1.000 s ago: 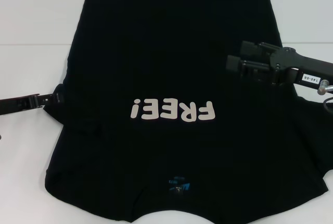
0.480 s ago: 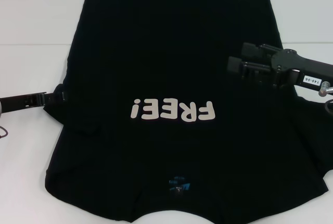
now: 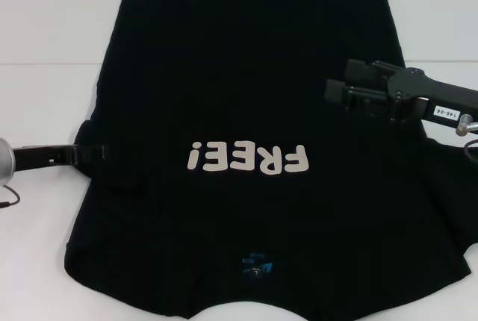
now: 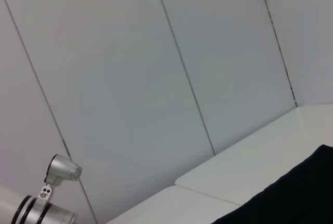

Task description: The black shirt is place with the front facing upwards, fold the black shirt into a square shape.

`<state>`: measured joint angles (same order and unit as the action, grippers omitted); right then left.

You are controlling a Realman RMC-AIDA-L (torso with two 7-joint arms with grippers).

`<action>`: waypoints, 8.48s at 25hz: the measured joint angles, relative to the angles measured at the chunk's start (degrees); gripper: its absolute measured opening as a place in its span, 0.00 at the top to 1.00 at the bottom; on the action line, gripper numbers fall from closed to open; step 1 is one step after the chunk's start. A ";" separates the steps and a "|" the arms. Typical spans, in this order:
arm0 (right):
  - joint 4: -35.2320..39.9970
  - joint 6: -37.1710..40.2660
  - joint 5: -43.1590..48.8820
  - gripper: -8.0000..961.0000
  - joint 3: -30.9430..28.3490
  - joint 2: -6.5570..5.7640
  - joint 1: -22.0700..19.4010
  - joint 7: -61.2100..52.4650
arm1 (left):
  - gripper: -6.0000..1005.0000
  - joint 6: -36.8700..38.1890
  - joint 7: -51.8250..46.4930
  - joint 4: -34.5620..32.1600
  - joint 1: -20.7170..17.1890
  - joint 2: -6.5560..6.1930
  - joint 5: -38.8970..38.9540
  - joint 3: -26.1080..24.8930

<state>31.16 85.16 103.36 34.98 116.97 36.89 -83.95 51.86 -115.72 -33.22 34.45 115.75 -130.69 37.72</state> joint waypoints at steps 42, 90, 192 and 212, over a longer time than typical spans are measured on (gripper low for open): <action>0.07 0.06 0.00 0.08 -0.62 0.00 -0.22 0.18 | 0.95 7.24 -4.86 -3.79 4.40 0.75 0.29 0.52; 5.96 5.22 24.71 0.08 -2.91 -13.32 -5.00 -59.01 | 0.13 37.05 47.89 -3.86 -2.91 6.77 21.04 3.47; 7.94 -16.43 35.45 0.65 17.77 -3.39 12.38 -56.29 | 0.13 35.44 41.78 -3.80 -3.46 6.02 22.32 -2.25; 0.81 -15.35 35.18 0.02 13.62 -3.44 12.85 -57.00 | 0.13 36.01 39.40 -3.81 -4.72 4.21 22.96 -6.17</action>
<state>31.98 69.81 138.53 48.60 113.53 49.75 -140.96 87.87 -76.32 -37.03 29.73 119.97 -107.73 31.55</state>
